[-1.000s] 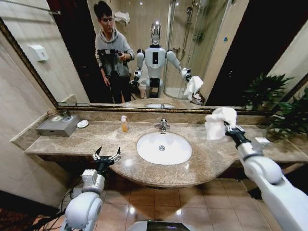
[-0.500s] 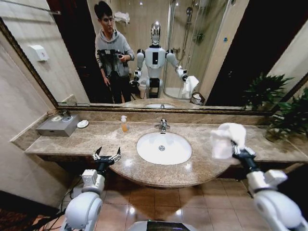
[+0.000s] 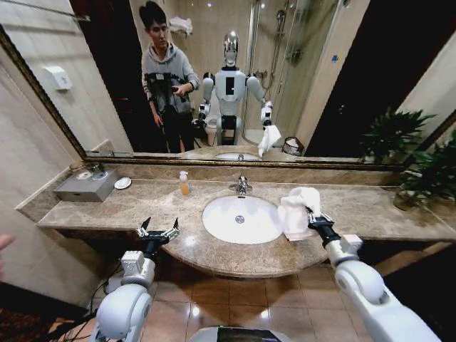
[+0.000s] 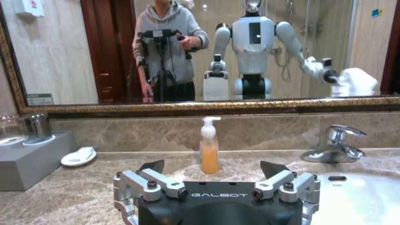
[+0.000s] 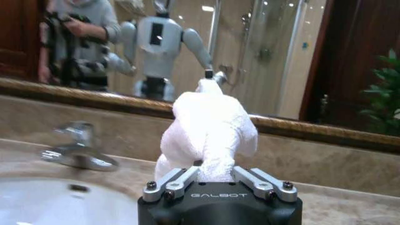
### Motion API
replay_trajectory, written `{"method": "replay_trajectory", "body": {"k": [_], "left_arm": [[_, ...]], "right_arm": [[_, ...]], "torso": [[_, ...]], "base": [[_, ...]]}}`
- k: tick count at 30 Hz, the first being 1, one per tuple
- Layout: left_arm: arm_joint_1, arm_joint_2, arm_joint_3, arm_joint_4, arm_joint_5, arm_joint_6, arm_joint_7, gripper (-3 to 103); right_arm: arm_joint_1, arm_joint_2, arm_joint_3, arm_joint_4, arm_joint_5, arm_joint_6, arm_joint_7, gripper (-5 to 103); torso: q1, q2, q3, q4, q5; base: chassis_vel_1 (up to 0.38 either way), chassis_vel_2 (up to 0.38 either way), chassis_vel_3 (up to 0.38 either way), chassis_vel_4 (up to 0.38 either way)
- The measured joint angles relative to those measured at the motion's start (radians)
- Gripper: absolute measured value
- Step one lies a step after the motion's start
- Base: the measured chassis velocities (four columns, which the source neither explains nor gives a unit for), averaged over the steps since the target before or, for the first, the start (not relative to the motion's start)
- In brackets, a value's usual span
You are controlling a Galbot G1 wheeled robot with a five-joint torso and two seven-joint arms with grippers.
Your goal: Pick up the towel from the sink counter and wipe the mirror surface.
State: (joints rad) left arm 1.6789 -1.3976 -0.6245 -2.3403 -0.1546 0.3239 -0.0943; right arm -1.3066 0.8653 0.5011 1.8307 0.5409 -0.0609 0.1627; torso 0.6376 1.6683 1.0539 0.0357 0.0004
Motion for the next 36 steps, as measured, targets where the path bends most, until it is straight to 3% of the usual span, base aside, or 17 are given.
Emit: {"method": "replay_trajectory", "body": {"k": [8,19,25,32,36], "left_arm": [[0.000,0.000,0.000,0.000,0.000,0.000,0.000,100],[0.000,0.000,0.000,0.000,0.000,0.000,0.000,100],[0.000,0.000,0.000,0.000,0.000,0.000,0.000,100],[0.000,0.000,0.000,0.000,0.000,0.000,0.000,100],[0.000,0.000,0.000,0.000,0.000,0.000,0.000,100]], "right_arm": [[0.214,-0.032,-0.109,-0.186,0.035,0.015,-0.005,9],[0.252,0.017,-0.195,-0.384,0.015,0.103,-0.058,6],[0.258,0.018,-0.200,-0.387,0.038,0.109,-0.065,6],[0.249,0.019,-0.200,-0.367,0.049,0.100,-0.072,14],[0.238,0.025,-0.193,-0.359,0.050,0.089,-0.074,27]], "torso": [[0.000,0.000,0.000,0.0005,-0.0008],[0.000,0.000,0.000,0.0000,-0.0007],[0.000,0.000,0.000,0.0002,-0.0006],[0.000,0.000,0.000,0.0002,-0.0006],[0.000,0.000,0.000,0.0001,-0.0004]], "base": [[0.000,0.000,0.000,0.000],[0.000,0.000,0.000,0.000],[0.000,0.000,0.000,0.000],[0.000,0.000,0.000,0.000],[0.000,0.000,0.000,0.000]]}}
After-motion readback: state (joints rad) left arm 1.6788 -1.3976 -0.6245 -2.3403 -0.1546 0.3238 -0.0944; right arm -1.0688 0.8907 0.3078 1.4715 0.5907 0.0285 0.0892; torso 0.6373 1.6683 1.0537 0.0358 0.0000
